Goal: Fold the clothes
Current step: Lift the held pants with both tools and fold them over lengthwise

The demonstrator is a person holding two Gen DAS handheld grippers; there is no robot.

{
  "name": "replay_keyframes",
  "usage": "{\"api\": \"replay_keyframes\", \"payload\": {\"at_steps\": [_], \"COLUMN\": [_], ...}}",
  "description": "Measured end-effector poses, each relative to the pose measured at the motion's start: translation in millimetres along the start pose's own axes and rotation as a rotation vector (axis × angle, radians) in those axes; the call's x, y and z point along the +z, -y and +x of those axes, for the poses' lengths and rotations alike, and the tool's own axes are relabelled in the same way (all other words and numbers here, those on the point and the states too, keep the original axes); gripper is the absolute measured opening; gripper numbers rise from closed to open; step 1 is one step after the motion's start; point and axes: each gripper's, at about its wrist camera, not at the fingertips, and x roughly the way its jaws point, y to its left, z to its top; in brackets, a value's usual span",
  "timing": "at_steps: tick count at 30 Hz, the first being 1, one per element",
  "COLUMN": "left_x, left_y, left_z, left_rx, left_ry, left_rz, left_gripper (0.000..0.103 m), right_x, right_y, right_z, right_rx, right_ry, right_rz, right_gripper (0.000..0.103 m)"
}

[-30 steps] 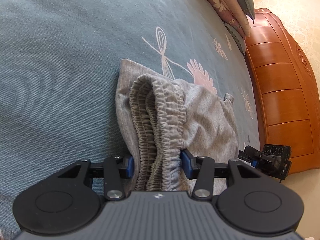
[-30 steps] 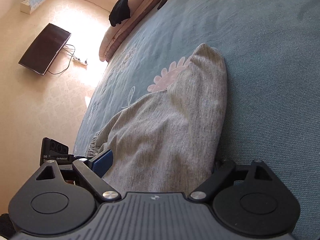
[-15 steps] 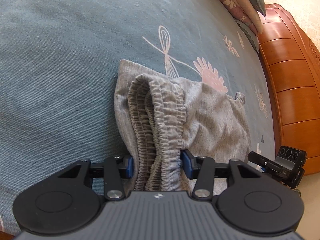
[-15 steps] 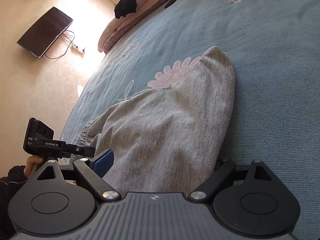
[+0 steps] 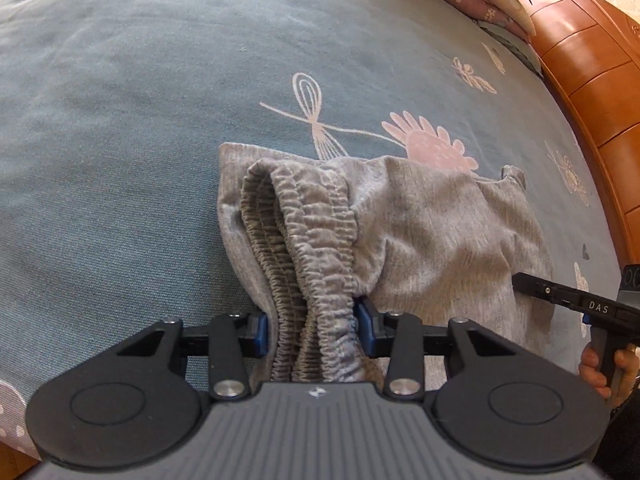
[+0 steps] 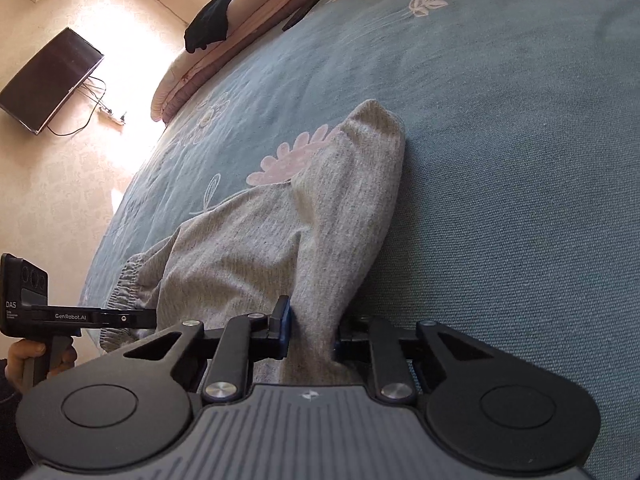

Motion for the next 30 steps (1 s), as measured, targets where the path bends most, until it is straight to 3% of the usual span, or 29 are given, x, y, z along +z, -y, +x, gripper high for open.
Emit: {"api": "replay_keyframes", "payload": {"at_steps": [3, 8, 14, 22, 30], "left_x": [1, 8, 34, 88, 133], "left_y": [10, 35, 97, 205, 355], "left_z": [-11, -34, -30, 15, 80], "left_rx": [0.011, -0.020, -0.077, -0.167, -0.230], "left_ry": [0.033, 0.094, 0.127, 0.102, 0.088], "left_rz": [0.039, 0.101, 0.222, 0.375, 0.564], "left_gripper": [0.033, 0.031, 0.031, 0.030, 0.029], "right_x": [-4, -8, -14, -23, -18], "right_y": [-18, -35, -47, -19, 25], "right_z": [-8, -35, -77, -155, -210], "right_rx": [-0.038, -0.024, -0.069, -0.180, -0.312], "right_ry": [0.031, 0.092, 0.200, 0.397, 0.571], "right_rz": [-0.044, -0.069, -0.104, -0.037, 0.036], "right_gripper": [0.015, 0.013, 0.012, 0.013, 0.013]}}
